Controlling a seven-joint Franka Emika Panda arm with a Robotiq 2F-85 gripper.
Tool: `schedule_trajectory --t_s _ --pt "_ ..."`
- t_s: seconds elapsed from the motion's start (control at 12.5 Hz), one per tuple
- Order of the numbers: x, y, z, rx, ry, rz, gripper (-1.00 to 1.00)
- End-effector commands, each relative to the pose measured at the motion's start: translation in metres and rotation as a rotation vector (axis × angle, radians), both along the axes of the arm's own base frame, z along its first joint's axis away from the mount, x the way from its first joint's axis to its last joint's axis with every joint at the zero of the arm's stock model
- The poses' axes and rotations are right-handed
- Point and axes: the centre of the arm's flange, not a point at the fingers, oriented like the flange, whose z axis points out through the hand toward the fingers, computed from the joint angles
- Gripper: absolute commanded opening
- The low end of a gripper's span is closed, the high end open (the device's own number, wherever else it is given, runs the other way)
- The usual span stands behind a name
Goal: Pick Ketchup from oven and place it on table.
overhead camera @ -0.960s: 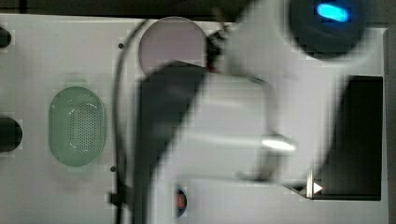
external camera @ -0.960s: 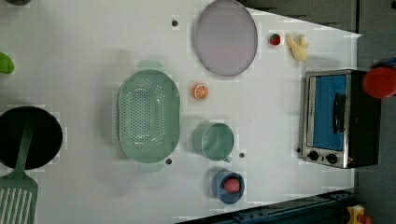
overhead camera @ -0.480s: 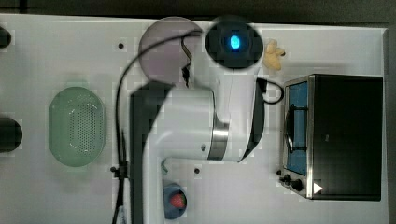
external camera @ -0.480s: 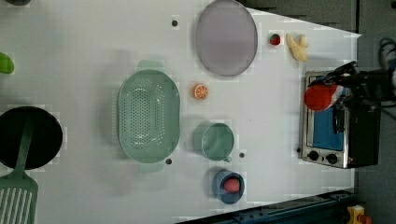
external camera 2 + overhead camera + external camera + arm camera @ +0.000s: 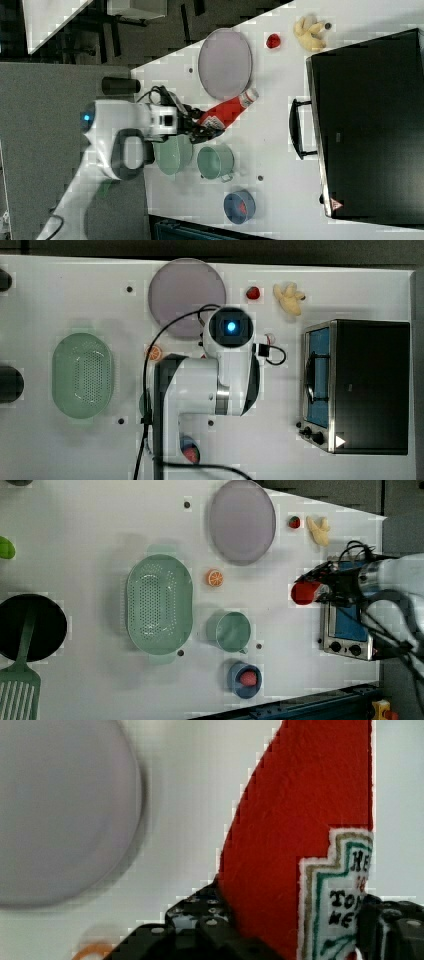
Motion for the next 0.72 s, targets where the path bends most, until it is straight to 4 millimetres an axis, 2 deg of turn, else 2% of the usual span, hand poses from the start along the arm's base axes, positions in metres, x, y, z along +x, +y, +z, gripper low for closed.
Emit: schedule_trajectory --t_s 0.08,0.24,0.4,0.48,0.64,0.72 --pt "-0.006 -0.010 -0.072 -0.021 0.041 -0.013 0.21" --pt "-0.006 -0.010 -0.096 -0.030 0.027 -0.011 0.24" --pt "-0.011 -0.009 -0.107 -0.032 0.040 -0.011 0.61" --pt "-0.011 -0.009 -0.106 -0.032 0.035 -0.018 1.00" --pt "0.018 -0.007 -0.036 -0.021 -0.102 -0.070 1.00" --pt "0.026 -0.005 -0.008 -0.014 -0.133 -0.074 1.00"
